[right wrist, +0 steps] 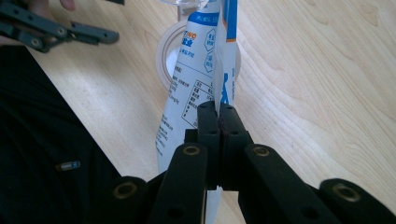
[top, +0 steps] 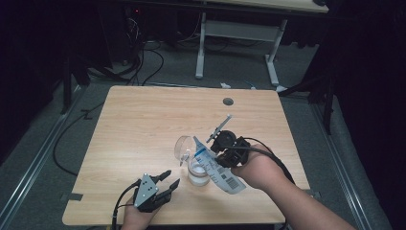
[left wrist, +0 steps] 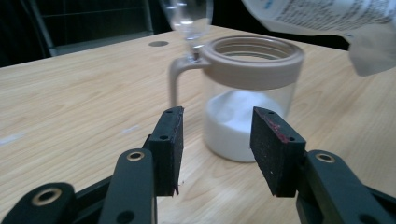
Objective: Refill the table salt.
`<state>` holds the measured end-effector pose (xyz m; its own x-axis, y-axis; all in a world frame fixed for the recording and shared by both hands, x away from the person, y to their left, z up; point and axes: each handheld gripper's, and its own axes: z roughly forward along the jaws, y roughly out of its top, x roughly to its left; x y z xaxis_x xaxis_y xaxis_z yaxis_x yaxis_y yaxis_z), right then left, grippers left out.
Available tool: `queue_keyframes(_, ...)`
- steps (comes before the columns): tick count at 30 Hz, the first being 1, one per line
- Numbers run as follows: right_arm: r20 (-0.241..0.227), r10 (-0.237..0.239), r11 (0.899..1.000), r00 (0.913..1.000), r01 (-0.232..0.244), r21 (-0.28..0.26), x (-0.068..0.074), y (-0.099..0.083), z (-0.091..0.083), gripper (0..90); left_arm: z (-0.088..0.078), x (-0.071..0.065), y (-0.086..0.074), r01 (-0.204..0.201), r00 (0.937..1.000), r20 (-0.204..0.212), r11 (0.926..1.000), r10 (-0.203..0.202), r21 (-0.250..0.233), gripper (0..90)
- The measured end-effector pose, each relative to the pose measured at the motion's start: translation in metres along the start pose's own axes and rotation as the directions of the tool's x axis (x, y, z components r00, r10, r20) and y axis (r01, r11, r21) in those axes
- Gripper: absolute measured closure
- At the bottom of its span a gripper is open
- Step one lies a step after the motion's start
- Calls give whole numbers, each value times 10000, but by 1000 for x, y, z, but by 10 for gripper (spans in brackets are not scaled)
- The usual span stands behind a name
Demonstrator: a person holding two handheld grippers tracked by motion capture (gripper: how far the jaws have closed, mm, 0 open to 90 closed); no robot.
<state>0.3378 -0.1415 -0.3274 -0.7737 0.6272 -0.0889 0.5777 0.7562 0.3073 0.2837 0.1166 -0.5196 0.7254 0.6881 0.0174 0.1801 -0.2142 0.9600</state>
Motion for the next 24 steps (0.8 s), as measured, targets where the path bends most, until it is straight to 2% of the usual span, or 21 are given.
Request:
queue_keyframes(5,51,165,9998,9999,-164,-125,-5,-5,-4,897,-6,9,-3,-7,9996,-272,10000,8,63,545)
queue_keyframes(12,249,413,9991,9988,-411,-75,-14,-12,-3,897,-10,18,-4,192,9987,-473,9998,-193,-11,545)
queue_keyframes(24,430,1277,9915,9909,-1287,204,-44,-30,18,898,-12,21,-2,406,9978,-520,9991,-413,-146,546)
